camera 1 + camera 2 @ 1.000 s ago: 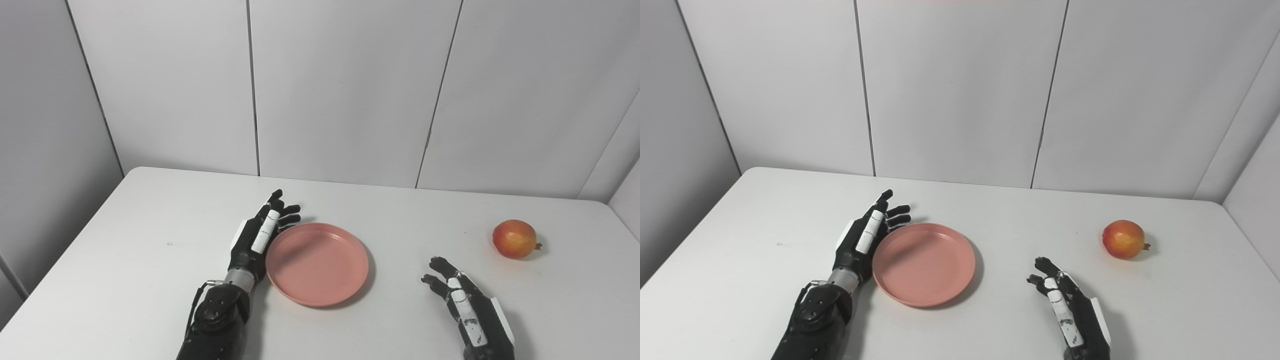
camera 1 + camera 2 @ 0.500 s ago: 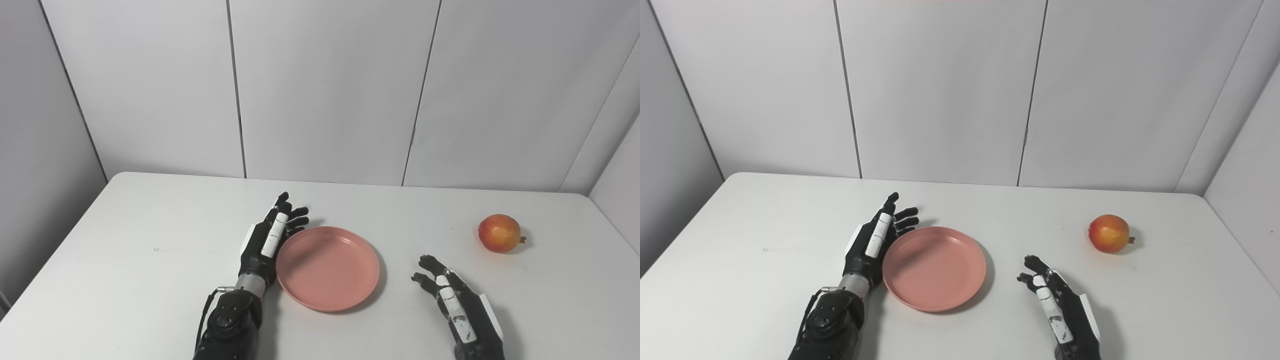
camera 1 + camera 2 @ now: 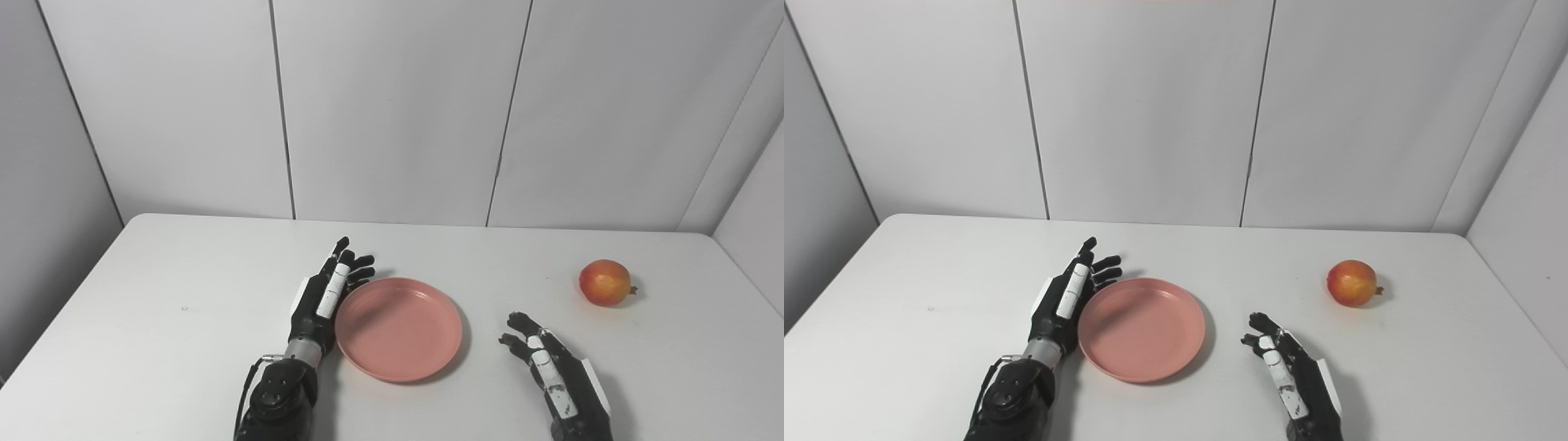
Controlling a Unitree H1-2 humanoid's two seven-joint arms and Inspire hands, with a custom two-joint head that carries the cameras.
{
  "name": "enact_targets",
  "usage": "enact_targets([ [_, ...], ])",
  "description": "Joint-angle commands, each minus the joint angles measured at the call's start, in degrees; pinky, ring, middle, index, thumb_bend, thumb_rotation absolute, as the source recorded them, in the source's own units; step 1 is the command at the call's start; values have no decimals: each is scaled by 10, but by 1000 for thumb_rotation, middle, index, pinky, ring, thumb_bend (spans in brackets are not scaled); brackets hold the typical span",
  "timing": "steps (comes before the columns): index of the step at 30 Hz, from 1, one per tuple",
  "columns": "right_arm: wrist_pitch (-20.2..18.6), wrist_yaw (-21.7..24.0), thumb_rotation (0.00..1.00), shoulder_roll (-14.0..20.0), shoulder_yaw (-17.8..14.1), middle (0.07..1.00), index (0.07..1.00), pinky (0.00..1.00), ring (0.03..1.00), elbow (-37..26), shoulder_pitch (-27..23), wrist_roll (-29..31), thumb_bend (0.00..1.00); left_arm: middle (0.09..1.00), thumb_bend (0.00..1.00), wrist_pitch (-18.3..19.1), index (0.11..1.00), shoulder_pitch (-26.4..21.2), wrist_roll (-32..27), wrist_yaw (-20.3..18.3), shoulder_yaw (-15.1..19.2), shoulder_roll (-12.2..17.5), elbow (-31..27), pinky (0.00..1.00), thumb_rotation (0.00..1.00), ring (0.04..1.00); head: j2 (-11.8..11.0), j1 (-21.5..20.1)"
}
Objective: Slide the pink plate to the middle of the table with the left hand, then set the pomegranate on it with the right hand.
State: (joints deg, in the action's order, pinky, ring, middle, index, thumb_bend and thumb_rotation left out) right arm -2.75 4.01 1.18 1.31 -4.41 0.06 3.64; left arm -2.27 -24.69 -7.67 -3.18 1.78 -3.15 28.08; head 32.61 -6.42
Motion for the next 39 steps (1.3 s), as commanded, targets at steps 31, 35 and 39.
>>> enact_targets([
  [31,47,-89,811,68,8,683,670,606,670,-76,-106,-354,716,786,957,10,939,7,-13,-7,30,6,21,788,808,786,-20,-39],
  [35,37,-87,811,90,0,678,663,563,646,-76,-140,-398,748,777,949,15,930,10,-11,-6,27,3,14,774,807,776,-19,-42],
  [39,28,-83,811,115,-5,681,665,531,631,-69,-171,-430,759,777,934,17,930,12,-12,-11,23,0,9,786,803,780,-19,-42],
])
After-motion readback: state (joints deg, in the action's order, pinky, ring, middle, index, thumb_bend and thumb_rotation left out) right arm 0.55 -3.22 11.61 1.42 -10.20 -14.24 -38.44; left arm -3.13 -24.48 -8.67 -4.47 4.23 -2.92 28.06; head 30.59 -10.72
